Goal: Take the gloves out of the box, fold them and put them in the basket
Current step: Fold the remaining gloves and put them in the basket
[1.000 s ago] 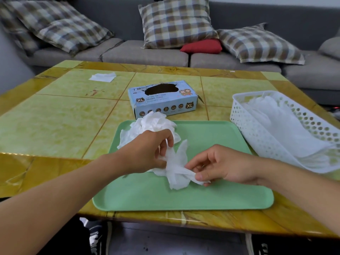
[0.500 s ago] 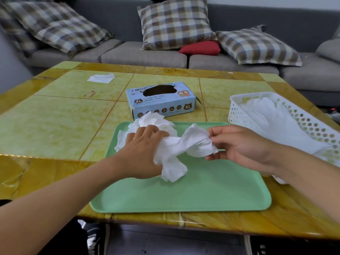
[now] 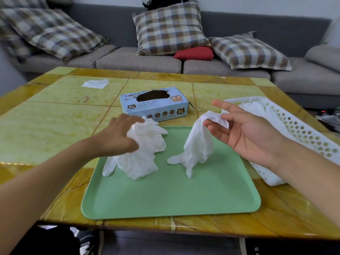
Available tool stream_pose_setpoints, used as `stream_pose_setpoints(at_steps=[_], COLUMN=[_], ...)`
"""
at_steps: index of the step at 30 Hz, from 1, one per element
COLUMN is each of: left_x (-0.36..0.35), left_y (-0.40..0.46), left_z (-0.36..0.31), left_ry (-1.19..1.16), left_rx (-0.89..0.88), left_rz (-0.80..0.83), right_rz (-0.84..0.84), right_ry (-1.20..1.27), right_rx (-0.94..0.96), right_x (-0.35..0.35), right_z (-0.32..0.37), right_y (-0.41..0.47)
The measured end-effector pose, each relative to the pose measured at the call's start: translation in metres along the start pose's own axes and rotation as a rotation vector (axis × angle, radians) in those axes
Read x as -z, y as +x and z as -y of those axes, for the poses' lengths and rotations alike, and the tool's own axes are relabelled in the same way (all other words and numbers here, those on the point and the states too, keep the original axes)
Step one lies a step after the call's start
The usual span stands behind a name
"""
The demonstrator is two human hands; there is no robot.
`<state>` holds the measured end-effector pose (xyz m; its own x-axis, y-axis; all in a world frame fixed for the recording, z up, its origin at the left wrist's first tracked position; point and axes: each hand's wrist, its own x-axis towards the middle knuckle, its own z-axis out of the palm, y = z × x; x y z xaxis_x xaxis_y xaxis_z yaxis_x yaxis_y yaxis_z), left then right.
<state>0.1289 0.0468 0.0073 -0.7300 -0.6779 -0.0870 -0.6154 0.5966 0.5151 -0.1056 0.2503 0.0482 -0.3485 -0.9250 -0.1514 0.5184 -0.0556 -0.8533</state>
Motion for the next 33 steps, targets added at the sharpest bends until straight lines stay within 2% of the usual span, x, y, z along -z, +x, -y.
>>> stream_pose_setpoints(at_steps=[2,3,4,6,7,10,12,14,15,16,17,19,20,21,24,28,30,33], left_x=[0.001,-0.002,-0.007,-0.022,-0.030,-0.034,-0.031,-0.036,-0.039,-0.041,-0.042,-0.041,-0.039,-0.037,-0.034,-0.030,-0.029,-0.034], left_y=[-0.016,-0.025,-0.033,-0.043,-0.040,-0.026,-0.021,-0.021,-0.022,-0.022,-0.022,-0.020,-0.020,-0.019,-0.015,-0.018,-0.023,-0.023], left_z=[-0.025,-0.040,-0.059,-0.089,-0.097,-0.108,-0.110,-0.113,-0.113,-0.113,-0.111,-0.105,-0.103,-0.100,-0.091,-0.089,-0.093,-0.096], left_ry=[-0.177,-0.279,-0.385,-0.581,-0.655,-0.785,-0.829,-0.925,-1.004,-1.082,-1.153,-1.272,-1.337,-1.406,-1.509,-1.503,-1.433,-1.273], left_rx=[-0.186,-0.276,-0.345,-0.361,-0.341,-0.250,-0.258,-0.249,-0.212,-0.174,-0.137,-0.067,-0.035,-0.008,0.033,0.012,-0.024,-0.037], left_rz=[-0.279,-0.308,-0.235,0.011,0.048,-0.011,0.069,0.146,0.167,0.182,0.191,0.193,0.183,0.183,0.196,0.229,0.246,0.163], right_rz=[0.031,0.060,0.099,0.193,0.245,0.326,0.198,-0.043,-0.137,-0.173,-0.140,0.060,0.159,0.223,0.249,0.167,0.150,0.093], right_ry=[-0.049,-0.094,-0.153,-0.305,-0.386,-0.661,-0.838,-0.927,-0.951,-0.952,-0.913,-0.673,-0.556,-0.479,-0.437,-0.593,-0.509,-0.300], right_rx=[0.048,0.067,0.090,0.131,0.131,0.156,0.343,0.557,0.586,0.528,0.377,-0.046,-0.179,-0.228,-0.117,0.094,0.057,-0.124], right_x=[-0.009,-0.013,-0.018,-0.026,-0.029,-0.029,-0.026,-0.018,-0.012,-0.007,-0.002,0.006,0.009,0.011,0.007,-0.005,-0.008,-0.008], right_z=[-0.003,-0.006,-0.009,-0.015,-0.015,-0.004,0.002,0.007,0.008,0.009,0.008,0.001,-0.005,-0.009,-0.018,-0.014,-0.014,-0.014], right_y=[-0.005,-0.008,-0.012,-0.019,-0.022,-0.029,-0.028,-0.022,-0.018,-0.014,-0.009,-0.005,-0.003,-0.002,-0.001,-0.007,-0.010,-0.012])
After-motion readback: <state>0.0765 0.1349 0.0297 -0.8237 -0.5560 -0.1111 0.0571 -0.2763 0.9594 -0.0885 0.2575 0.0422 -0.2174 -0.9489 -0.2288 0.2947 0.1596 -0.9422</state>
